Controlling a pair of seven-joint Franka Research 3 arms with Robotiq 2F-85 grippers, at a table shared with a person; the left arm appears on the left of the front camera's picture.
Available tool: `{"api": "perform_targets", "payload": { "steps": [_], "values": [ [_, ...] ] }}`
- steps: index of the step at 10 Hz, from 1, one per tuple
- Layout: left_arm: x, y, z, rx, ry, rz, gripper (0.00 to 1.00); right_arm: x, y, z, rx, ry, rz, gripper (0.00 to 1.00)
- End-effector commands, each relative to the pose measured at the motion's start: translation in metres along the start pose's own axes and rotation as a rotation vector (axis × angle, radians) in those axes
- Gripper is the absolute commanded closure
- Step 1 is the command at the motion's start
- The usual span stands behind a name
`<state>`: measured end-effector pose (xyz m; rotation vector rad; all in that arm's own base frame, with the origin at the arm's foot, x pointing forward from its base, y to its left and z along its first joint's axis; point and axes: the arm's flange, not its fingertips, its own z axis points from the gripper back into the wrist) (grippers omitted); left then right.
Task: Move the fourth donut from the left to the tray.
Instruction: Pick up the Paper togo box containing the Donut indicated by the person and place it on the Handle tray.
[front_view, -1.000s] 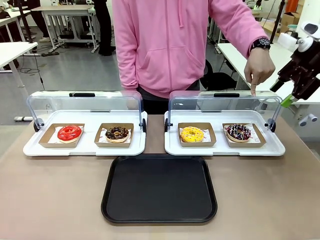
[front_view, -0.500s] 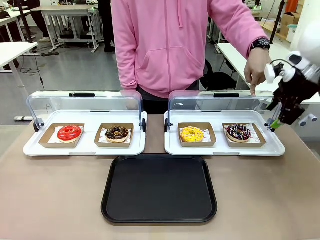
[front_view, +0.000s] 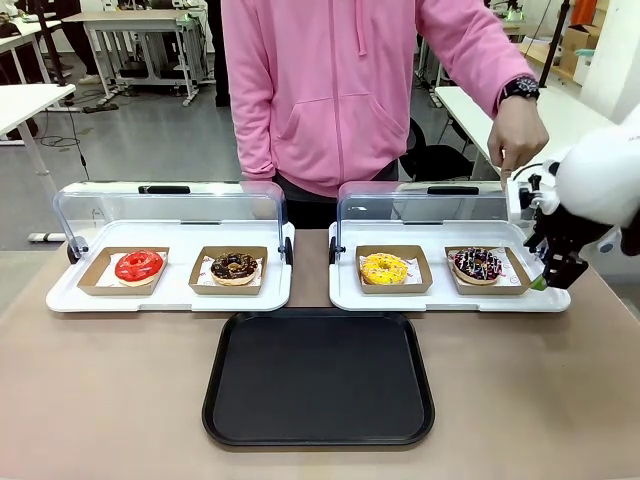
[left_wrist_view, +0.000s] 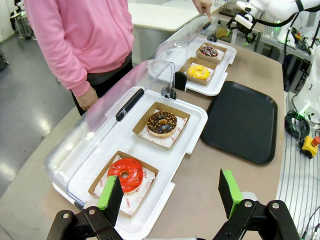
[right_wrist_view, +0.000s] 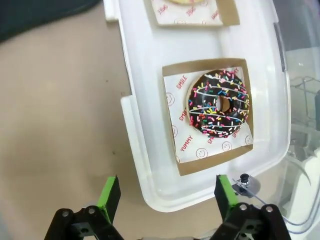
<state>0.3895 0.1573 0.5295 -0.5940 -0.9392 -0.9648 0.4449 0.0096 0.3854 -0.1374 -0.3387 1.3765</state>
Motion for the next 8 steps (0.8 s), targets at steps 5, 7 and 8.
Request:
{"api": "perform_targets", "payload": {
  "steps": [5, 7, 8],
  "values": [
    [0.002, 0.0, 0.001, -0.001, -0.02, -0.006, 0.0, -0.002, 0.001, -0.018, -0.023, 0.038, 0.058, 0.0],
    [0.002, 0.0, 0.001, -0.001, -0.02, -0.006, 0.0, -0.002, 0.001, -0.018, -0.023, 0.038, 0.058, 0.0],
    [0.002, 0.0, 0.001, -0.001, -0.02, -0.006, 0.0, -0.002, -0.002, -0.023, -0.025, 0.041, 0.062, 0.0]
  ]
}}
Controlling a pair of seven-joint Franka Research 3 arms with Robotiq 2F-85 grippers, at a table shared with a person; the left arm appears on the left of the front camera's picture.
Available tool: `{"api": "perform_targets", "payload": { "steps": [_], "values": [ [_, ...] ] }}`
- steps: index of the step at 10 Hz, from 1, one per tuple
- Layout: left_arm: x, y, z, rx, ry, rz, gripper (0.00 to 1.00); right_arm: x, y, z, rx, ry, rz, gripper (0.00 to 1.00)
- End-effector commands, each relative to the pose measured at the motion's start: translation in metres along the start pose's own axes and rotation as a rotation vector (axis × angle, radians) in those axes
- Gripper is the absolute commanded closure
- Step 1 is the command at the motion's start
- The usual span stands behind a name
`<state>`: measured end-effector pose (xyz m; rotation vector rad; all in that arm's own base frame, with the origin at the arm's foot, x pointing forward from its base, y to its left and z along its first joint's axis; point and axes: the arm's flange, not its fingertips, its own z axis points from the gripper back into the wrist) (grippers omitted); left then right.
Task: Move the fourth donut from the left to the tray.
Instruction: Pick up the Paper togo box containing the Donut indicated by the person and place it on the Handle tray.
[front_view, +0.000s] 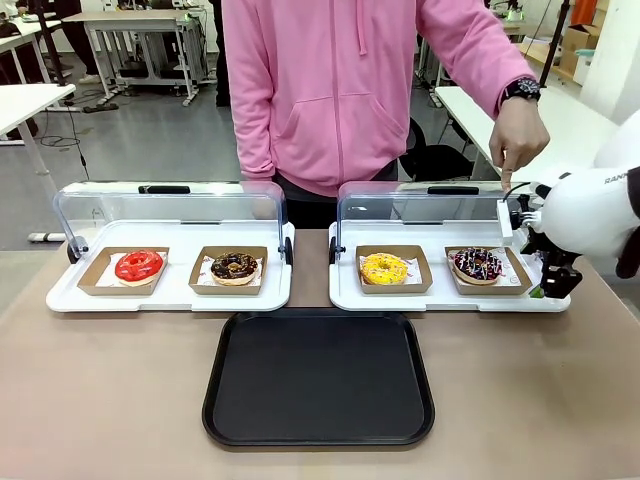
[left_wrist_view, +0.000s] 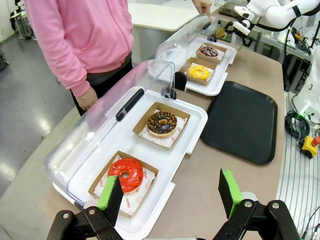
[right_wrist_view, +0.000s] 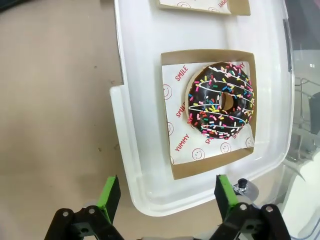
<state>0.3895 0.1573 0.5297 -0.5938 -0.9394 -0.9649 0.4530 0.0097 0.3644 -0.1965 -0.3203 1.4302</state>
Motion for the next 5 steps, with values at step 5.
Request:
{"api": "perform_targets", "payload": {
  "steps": [5],
  "values": [
    [0.002, 0.0, 0.001, -0.002, -0.02, -0.006, 0.0, -0.012, -0.009, -0.025, -0.118, -0.005, 0.063, 0.0]
  ]
}}
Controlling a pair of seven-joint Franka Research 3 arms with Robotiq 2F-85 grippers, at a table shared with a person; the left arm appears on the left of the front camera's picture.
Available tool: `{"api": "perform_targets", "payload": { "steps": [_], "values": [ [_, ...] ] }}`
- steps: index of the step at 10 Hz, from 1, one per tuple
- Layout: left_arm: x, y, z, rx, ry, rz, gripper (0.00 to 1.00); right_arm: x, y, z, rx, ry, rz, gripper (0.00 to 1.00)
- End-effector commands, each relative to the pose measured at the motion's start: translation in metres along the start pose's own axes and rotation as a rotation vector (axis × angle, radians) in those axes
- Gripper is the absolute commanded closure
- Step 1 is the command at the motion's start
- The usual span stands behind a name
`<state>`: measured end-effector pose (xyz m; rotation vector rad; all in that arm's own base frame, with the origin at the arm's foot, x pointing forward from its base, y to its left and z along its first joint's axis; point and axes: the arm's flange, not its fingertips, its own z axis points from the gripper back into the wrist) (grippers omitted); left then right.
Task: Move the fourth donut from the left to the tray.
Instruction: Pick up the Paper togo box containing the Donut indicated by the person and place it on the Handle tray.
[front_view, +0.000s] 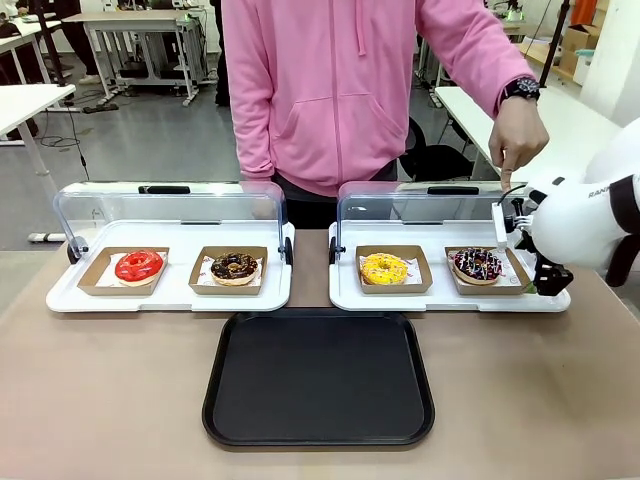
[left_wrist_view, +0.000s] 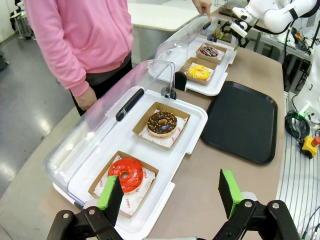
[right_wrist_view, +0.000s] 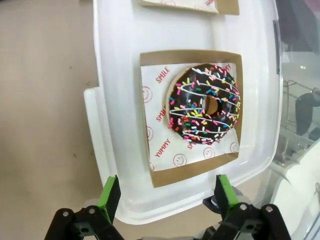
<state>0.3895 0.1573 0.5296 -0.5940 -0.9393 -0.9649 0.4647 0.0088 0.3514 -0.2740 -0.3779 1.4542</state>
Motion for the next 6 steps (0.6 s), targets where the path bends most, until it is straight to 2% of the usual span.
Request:
{"api": "perform_targets", "payload": {
  "steps": [1, 6],
  "values": [
    [0.002, 0.0, 0.001, -0.001, -0.02, -0.006, 0.0, -0.011, 0.001, -0.012, -0.043, -0.001, 0.044, 0.0],
    [0.002, 0.0, 0.001, -0.001, -0.02, -0.006, 0.0, -0.024, -0.009, -0.036, -0.038, -0.027, 0.073, 0.0]
  ]
}}
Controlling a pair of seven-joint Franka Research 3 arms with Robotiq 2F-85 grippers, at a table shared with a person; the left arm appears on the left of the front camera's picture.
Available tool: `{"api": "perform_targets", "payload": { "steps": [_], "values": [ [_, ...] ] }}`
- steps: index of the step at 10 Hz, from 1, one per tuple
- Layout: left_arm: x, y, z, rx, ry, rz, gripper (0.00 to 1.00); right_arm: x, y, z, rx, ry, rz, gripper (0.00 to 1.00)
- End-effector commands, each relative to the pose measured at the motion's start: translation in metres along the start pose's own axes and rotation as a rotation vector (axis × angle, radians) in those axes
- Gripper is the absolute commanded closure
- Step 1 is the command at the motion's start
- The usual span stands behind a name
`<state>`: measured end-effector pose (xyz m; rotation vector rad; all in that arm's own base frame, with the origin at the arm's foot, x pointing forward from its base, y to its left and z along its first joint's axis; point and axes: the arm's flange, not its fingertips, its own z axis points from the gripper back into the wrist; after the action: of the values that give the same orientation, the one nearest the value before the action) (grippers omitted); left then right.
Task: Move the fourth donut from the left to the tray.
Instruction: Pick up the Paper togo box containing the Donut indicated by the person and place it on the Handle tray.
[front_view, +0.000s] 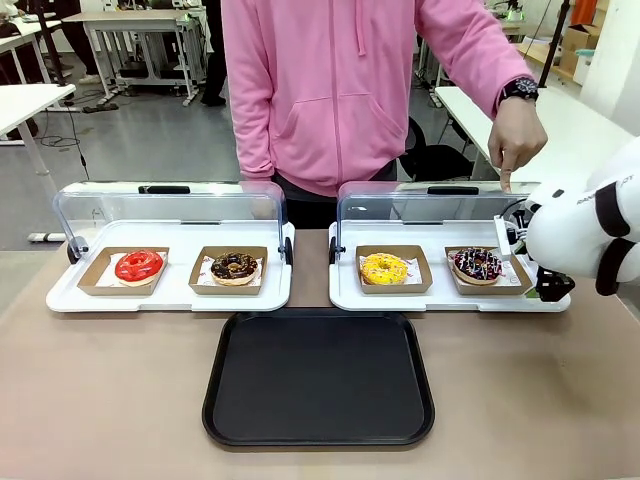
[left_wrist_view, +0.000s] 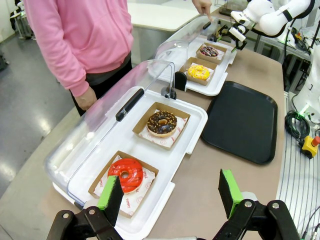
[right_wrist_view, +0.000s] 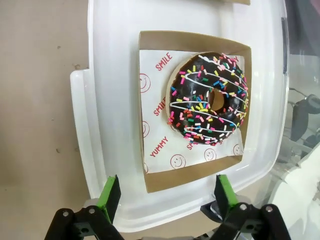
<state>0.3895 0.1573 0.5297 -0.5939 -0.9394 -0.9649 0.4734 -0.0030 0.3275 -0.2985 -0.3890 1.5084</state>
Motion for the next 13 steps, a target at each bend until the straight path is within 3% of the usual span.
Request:
{"api": "perform_targets", "payload": {
  "steps": [1, 11, 12, 13],
  "values": [
    [0.002, 0.0, 0.001, -0.001, -0.02, -0.006, 0.0, -0.013, -0.009, -0.015, -0.013, -0.03, 0.014, 0.0],
    [0.002, 0.0, 0.001, -0.001, -0.02, -0.006, 0.0, -0.014, -0.018, -0.047, 0.06, -0.072, 0.015, 0.0],
    [0.002, 0.0, 0.001, -0.001, -0.02, -0.006, 0.0, -0.015, -0.019, -0.048, 0.054, -0.065, 0.023, 0.11],
    [0.002, 0.0, 0.001, -0.001, -0.02, -0.006, 0.0, -0.016, -0.02, -0.047, 0.062, -0.067, 0.017, 0.58]
  ]
}}
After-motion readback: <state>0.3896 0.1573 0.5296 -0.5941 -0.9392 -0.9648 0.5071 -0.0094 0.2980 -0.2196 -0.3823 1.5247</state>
